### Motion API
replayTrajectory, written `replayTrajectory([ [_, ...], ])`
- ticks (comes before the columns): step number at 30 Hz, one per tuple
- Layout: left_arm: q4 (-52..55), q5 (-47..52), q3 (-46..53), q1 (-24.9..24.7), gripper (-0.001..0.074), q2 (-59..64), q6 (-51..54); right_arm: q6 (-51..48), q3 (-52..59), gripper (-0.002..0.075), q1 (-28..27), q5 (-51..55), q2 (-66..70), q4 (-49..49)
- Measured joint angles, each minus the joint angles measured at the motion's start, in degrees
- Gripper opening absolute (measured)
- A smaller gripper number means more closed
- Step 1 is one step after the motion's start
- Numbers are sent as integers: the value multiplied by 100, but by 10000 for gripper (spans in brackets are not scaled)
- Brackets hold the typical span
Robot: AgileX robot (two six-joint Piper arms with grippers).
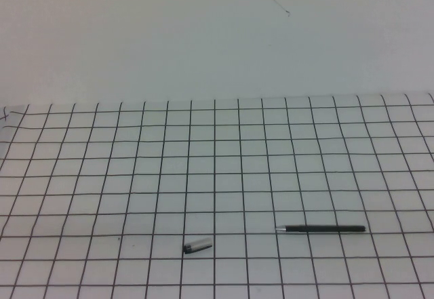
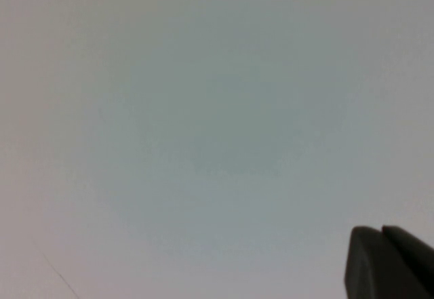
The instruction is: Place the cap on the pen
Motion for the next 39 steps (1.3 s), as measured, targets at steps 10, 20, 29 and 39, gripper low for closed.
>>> replayTrajectory([
  [10, -455, 2102, -656, 0, -1, 186, 81, -397, -568, -3, 0, 1648, 23, -13],
  [20, -1600, 1993, -656, 0, -1, 1056, 1424, -441, -2004, -3, 0, 4905, 977, -867],
  [29, -2222, 1829, -724, 0, -1, 2071, 1747, -408, -2075, -3, 0, 5132, 2470, -563],
  [39, -3251, 2120, -854, 0, -1, 2853, 2903, -366, -2065, -3, 0, 4845, 2866, -332],
])
